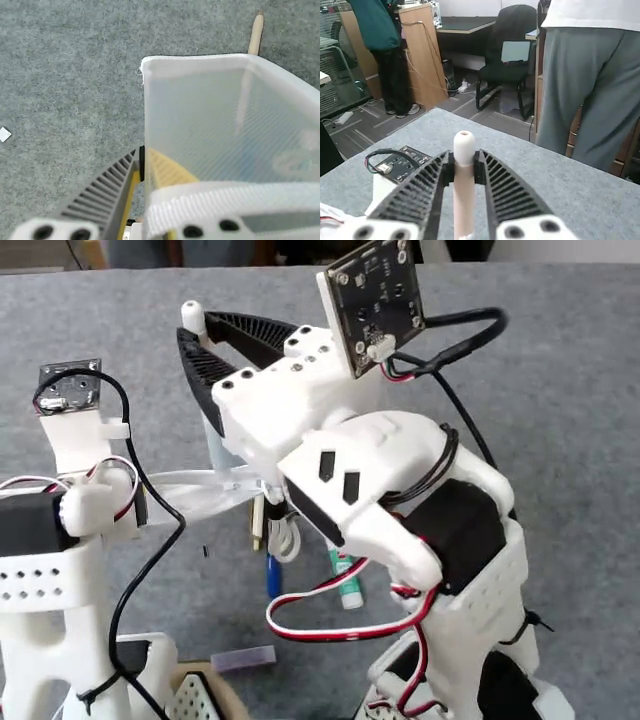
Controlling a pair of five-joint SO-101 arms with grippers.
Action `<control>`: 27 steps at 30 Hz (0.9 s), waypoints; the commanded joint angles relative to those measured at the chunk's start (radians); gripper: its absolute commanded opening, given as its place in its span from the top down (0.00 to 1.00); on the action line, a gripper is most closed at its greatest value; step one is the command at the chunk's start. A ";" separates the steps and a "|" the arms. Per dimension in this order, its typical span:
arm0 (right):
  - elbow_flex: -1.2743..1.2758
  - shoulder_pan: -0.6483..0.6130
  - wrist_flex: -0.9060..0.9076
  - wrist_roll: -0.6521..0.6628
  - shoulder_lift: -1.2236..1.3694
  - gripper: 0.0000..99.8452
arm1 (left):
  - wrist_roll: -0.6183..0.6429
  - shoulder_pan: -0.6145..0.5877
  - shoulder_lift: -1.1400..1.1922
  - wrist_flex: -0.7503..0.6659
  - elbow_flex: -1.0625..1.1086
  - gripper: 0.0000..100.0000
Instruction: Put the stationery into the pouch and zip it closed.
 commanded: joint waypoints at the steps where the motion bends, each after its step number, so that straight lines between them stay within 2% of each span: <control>1: 0.058 -0.014 -0.035 -0.011 -0.022 0.99 | -0.009 0.013 -0.005 0.005 -0.010 0.97; 4: 0.142 -0.011 -0.094 -0.006 -0.024 0.99 | -0.002 0.015 -0.003 0.006 -0.068 0.97; 6: 0.145 -0.011 -0.101 -0.006 -0.041 0.99 | 0.046 0.030 0.017 0.009 -0.113 0.97; 12: 0.147 -0.009 -0.101 -0.003 -0.077 0.99 | 0.130 0.039 0.190 0.015 -0.183 0.97; 16: 0.162 -0.008 -0.140 -0.002 -0.056 0.99 | 0.137 0.047 0.245 0.014 -0.206 0.97; 22: 0.259 0.014 -0.324 -0.002 -0.012 0.99 | 0.135 0.036 0.295 0.014 -0.202 0.97; 27: 0.265 0.034 -0.339 -0.002 0.015 0.99 | 0.130 0.013 0.313 0.014 -0.197 0.97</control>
